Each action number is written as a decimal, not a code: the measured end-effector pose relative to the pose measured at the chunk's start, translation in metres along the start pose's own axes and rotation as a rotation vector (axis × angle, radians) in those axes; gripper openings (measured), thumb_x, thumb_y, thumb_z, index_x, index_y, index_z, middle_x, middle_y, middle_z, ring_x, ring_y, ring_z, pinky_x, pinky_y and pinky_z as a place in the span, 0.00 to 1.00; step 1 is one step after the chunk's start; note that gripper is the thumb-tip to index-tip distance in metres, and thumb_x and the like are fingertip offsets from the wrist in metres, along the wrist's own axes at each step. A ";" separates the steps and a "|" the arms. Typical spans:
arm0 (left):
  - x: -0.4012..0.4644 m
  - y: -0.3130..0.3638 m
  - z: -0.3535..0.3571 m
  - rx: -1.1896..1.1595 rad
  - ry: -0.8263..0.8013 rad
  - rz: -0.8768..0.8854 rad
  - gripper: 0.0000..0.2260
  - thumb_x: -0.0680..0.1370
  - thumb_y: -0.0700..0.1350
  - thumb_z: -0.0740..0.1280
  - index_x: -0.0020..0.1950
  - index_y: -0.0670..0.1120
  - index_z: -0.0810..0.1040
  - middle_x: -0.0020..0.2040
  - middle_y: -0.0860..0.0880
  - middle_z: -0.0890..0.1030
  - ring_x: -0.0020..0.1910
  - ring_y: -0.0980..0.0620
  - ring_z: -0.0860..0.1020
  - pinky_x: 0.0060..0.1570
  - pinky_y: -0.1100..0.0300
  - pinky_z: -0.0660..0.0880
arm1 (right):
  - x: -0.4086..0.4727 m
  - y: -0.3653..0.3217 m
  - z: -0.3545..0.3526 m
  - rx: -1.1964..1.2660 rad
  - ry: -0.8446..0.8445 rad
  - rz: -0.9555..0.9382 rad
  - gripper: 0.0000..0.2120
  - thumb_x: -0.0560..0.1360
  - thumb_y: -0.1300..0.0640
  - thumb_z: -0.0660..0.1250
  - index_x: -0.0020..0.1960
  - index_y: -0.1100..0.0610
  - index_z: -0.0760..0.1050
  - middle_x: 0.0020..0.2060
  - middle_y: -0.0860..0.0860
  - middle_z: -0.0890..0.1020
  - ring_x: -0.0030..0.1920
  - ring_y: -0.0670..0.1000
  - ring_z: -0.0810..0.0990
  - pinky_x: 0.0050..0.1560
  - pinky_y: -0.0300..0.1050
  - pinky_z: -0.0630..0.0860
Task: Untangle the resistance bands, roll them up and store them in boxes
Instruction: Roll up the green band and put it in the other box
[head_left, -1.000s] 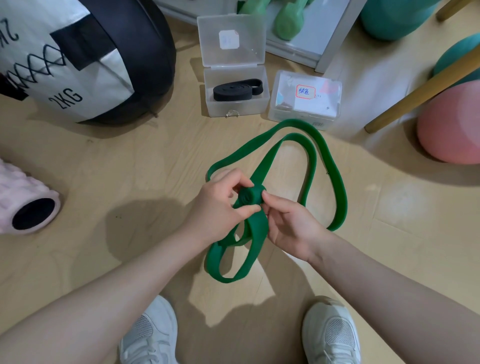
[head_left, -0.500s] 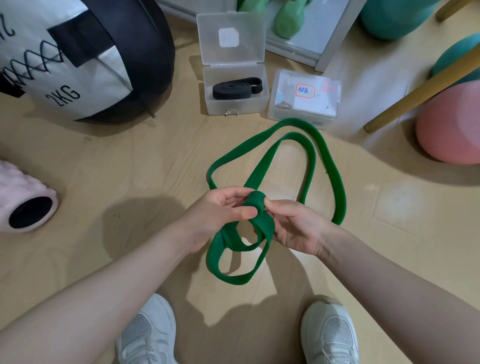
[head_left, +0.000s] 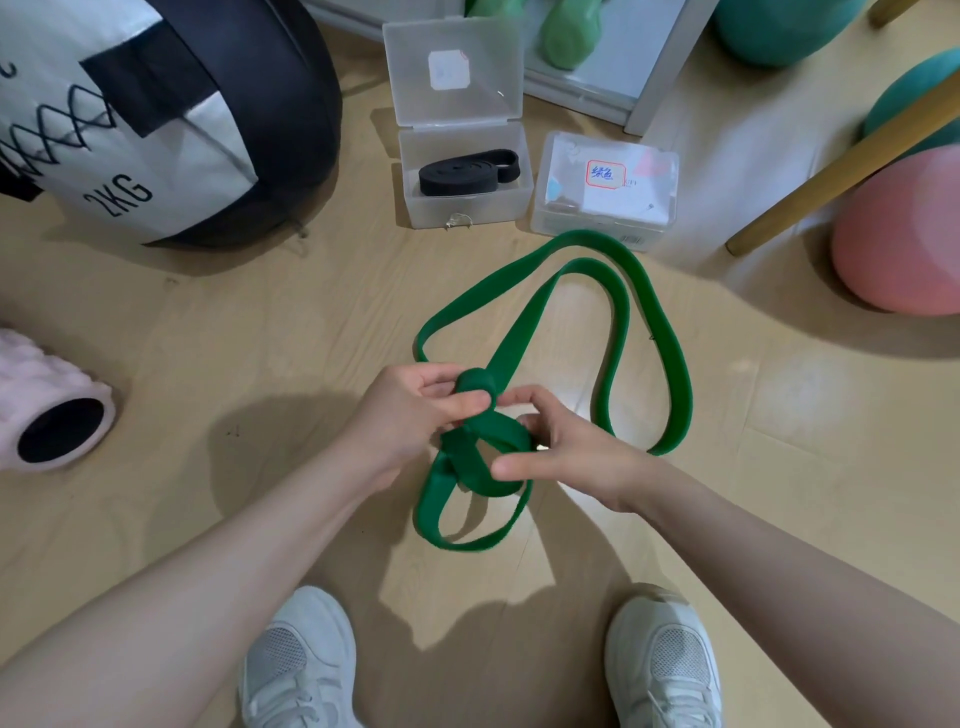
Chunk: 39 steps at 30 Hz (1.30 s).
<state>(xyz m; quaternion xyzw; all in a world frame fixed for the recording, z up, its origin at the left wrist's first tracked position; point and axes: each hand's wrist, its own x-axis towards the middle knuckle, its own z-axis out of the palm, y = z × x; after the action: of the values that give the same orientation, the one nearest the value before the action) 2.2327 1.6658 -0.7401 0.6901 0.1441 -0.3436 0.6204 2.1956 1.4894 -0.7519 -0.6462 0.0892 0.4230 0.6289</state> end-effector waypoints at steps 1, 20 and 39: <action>0.001 -0.001 -0.003 0.025 0.000 -0.016 0.14 0.71 0.38 0.71 0.54 0.48 0.78 0.49 0.50 0.83 0.47 0.54 0.82 0.46 0.62 0.77 | -0.001 -0.002 0.001 -0.060 0.049 -0.051 0.34 0.69 0.58 0.74 0.67 0.48 0.58 0.47 0.52 0.79 0.45 0.48 0.82 0.51 0.41 0.78; 0.004 0.005 -0.010 0.415 -0.353 -0.202 0.10 0.67 0.37 0.75 0.45 0.48 0.83 0.38 0.52 0.85 0.42 0.55 0.83 0.46 0.64 0.78 | -0.004 0.003 -0.004 -0.554 -0.007 -0.337 0.17 0.75 0.56 0.67 0.63 0.49 0.72 0.46 0.45 0.81 0.42 0.41 0.78 0.45 0.34 0.73; -0.015 0.002 0.036 -0.580 -0.024 -0.178 0.19 0.73 0.42 0.68 0.63 0.50 0.74 0.53 0.44 0.83 0.52 0.48 0.82 0.58 0.51 0.75 | 0.000 -0.004 0.003 0.078 0.297 -0.294 0.12 0.78 0.55 0.62 0.59 0.43 0.73 0.37 0.61 0.73 0.36 0.49 0.75 0.44 0.46 0.76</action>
<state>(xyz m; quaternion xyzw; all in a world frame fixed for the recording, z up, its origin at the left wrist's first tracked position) 2.2122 1.6343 -0.7282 0.4646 0.2890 -0.3493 0.7607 2.1966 1.4930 -0.7484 -0.6826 0.1021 0.2228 0.6884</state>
